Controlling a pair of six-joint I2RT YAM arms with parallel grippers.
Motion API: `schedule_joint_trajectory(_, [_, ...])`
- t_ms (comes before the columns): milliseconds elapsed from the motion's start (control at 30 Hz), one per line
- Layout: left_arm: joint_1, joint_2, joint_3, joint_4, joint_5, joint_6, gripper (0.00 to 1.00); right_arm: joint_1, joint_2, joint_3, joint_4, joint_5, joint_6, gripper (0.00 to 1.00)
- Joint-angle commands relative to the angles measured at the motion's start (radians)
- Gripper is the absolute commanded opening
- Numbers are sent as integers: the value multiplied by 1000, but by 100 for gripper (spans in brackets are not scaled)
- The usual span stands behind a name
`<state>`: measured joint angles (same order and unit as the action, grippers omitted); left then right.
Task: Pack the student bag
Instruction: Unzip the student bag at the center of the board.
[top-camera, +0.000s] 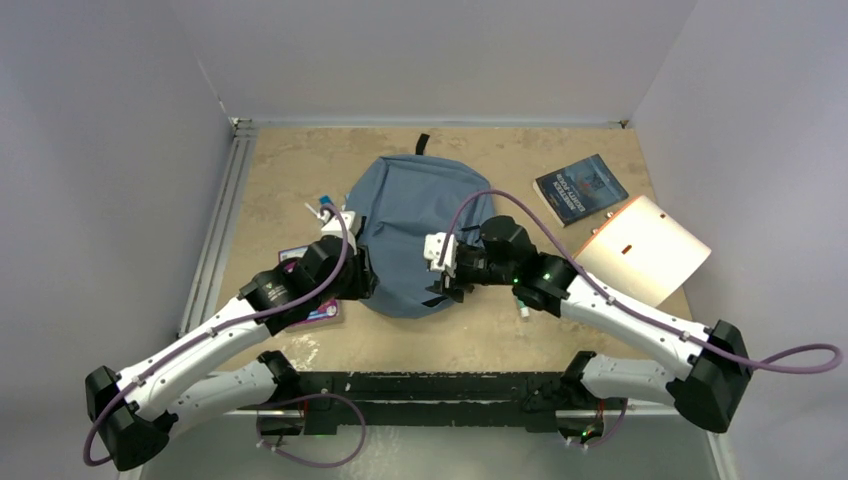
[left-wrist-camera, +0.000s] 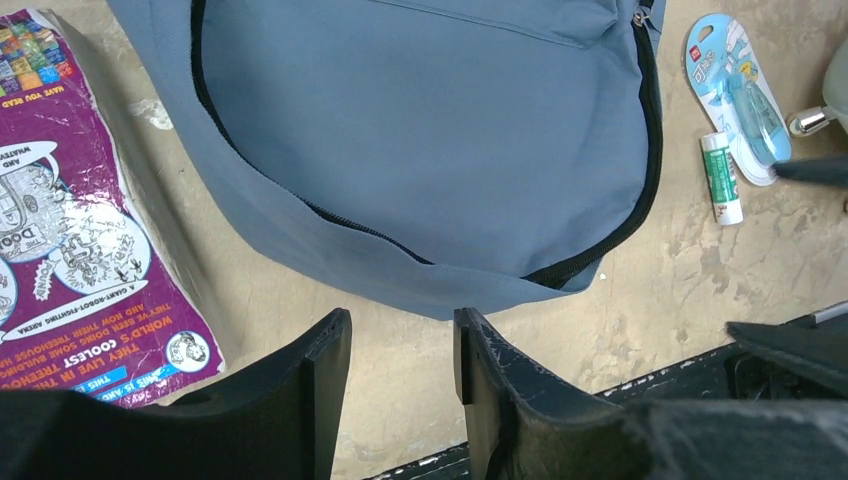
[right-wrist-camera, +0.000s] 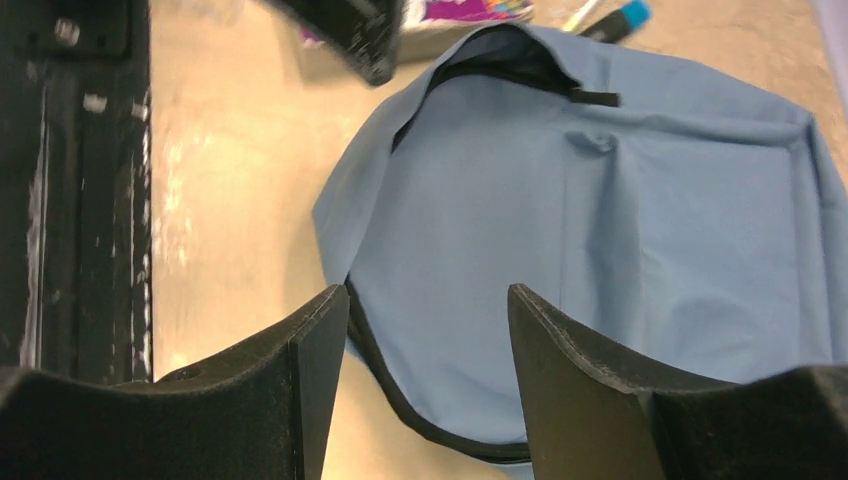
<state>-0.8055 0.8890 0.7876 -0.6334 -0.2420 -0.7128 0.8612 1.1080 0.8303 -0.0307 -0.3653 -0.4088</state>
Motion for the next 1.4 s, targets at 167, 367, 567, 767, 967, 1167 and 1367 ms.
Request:
schedule_joint_trajectory(167, [3,-19,-17,-6,-26,-11,42,50,144,95,-291,-88,-313,61])
schedule_joint_trajectory(367, [3,-16,-21,1,-26,-5,42,65,205,92,-268,8,-332,54])
schedule_joint_trajectory(567, [2,-24,-26,4,-28,9,42,65,201,79,-184,68,-303,51])
schedule_joint_trajectory(767, [2,-20,-19,5,-26,26,42,65,241,87,-180,75,-292,47])
schedule_joint_trajectory(967, [3,-23,-19,7,-25,32,42,65,277,101,-207,43,-295,49])
schedule_joint_trajectory(1167, [2,-15,-20,13,-25,35,42,65,294,103,-185,76,-284,39])
schedule_joint_trajectory(1367, [2,-11,-18,15,-26,39,42,65,325,108,-198,82,-285,37])
